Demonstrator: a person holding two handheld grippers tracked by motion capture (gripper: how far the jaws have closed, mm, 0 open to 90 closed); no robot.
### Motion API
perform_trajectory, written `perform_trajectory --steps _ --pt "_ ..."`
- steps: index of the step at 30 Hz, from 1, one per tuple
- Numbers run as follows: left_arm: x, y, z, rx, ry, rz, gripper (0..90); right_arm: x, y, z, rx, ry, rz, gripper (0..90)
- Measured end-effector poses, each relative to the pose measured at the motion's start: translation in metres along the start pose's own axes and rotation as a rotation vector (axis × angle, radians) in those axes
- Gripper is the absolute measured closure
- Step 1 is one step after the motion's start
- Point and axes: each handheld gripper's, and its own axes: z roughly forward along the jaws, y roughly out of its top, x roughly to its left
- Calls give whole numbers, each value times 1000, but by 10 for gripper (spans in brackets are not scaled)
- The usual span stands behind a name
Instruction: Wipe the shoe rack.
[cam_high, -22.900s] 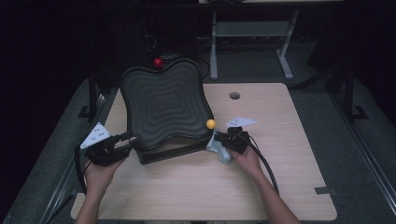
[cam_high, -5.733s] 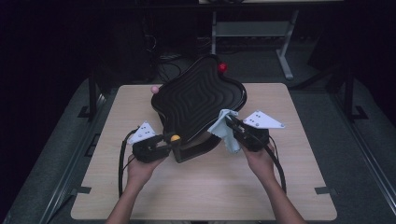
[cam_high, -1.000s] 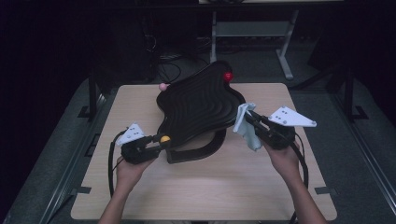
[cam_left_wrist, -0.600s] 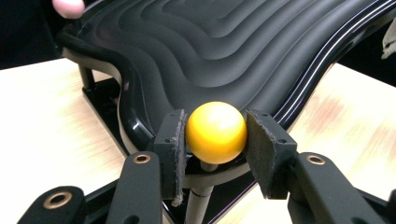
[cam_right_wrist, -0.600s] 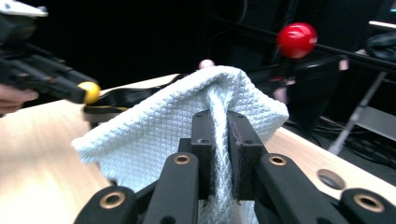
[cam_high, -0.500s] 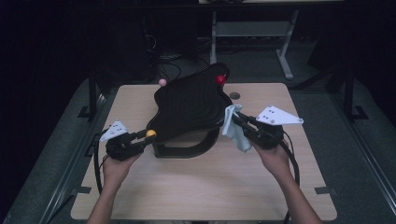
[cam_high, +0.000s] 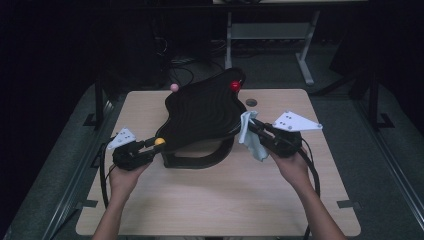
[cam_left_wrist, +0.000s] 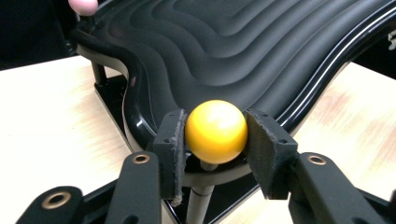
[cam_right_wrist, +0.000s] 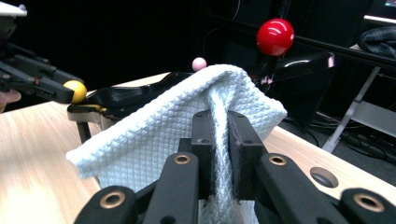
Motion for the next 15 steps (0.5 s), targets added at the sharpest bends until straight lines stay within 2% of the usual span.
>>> perform_trajectory --steps 5,7,10,15 --pt "6 1 -3 1 26 -16 544 15 -1 0 -8 38 -26 818" --pt "8 1 -4 4 36 -19 557 19 -2 0 -11 63 -29 818" --pt "8 1 -3 6 39 -14 592 15 0 1 -8 50 -28 818" --pt "8 1 -3 4 37 -16 591 0 6 6 -5 9 -12 818"
